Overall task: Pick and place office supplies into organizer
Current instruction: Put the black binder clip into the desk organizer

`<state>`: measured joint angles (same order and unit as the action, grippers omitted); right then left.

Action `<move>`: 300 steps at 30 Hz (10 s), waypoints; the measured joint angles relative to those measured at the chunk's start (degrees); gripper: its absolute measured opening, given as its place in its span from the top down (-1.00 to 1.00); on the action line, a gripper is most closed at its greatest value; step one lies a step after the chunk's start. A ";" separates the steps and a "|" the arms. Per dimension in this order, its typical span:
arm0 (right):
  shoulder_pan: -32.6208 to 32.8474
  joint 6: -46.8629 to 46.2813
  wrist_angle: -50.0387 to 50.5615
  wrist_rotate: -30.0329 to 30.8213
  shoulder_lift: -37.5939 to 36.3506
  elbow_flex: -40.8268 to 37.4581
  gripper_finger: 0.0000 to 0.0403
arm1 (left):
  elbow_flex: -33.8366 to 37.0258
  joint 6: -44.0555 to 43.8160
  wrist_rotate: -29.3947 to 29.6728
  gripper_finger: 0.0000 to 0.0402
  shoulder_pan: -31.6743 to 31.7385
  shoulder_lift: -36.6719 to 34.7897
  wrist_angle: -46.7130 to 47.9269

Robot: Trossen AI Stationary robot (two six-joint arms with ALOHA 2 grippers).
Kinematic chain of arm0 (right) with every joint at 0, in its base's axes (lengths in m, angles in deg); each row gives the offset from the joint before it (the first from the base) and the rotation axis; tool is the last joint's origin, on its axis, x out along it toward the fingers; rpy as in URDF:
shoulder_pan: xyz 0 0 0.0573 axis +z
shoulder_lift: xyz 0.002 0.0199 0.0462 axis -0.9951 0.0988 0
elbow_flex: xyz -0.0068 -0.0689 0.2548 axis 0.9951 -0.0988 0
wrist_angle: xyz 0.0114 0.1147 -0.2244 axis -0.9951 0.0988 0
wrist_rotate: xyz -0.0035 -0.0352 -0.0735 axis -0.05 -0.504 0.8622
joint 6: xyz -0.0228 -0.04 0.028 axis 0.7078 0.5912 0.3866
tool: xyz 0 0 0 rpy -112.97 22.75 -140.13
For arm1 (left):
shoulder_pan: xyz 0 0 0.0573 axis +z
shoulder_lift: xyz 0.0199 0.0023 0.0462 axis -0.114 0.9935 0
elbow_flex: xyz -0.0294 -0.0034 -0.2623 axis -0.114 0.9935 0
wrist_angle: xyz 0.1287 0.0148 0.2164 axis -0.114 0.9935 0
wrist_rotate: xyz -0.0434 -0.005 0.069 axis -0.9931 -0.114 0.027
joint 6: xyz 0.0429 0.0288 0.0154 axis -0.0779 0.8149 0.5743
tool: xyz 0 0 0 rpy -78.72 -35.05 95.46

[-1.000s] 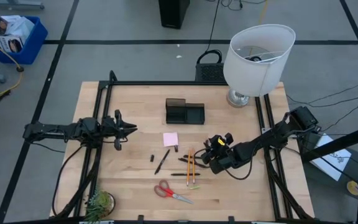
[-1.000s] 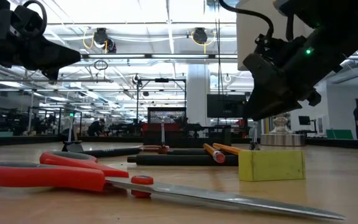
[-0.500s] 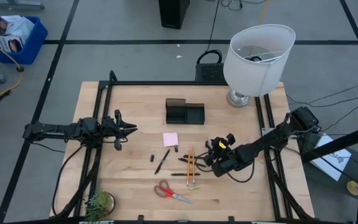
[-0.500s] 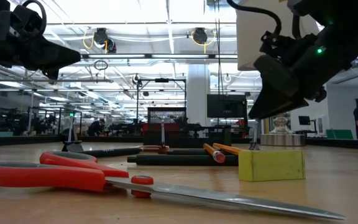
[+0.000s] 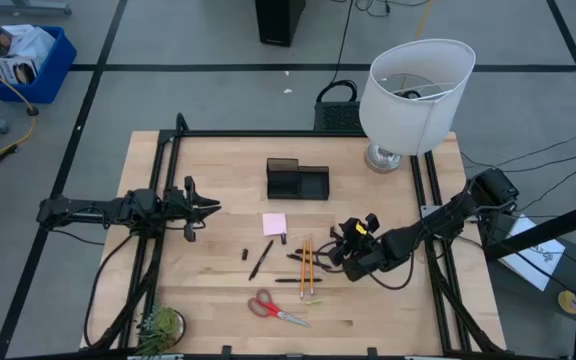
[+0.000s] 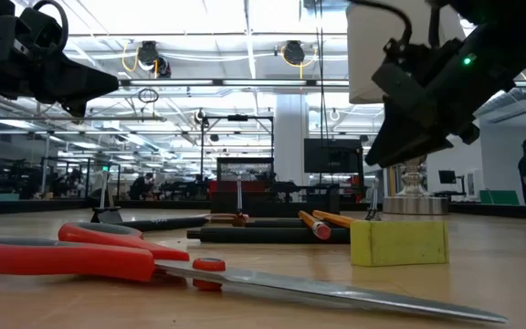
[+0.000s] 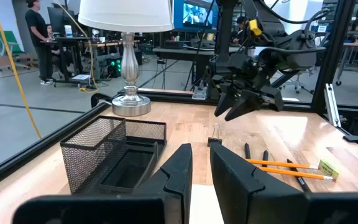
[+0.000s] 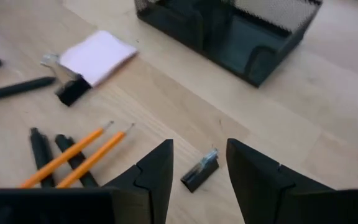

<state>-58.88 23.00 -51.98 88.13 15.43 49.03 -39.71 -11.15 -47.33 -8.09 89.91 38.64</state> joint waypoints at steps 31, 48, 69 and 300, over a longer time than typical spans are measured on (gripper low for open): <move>-2.70 -0.17 -14.19 -1.28 0.68 -8.44 0.49 | 0.00 0.02 0.02 0.69 0.00 0.02 -0.02; -3.21 4.63 -17.80 -3.15 0.71 -8.44 0.97 | 0.00 0.02 0.02 0.69 0.00 0.02 -0.02; -7.98 41.08 -51.95 -3.53 2.95 -8.46 0.97 | 0.00 0.04 0.02 0.69 0.00 0.02 0.00; 4.26 71.49 -62.39 -10.46 -60.25 -46.40 0.25 | -64.32 -114.38 23.98 0.00 -30.23 96.73 58.18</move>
<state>-54.62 94.49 -114.37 77.67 -44.83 2.63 -104.04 -125.53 -23.35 -38.32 186.64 96.82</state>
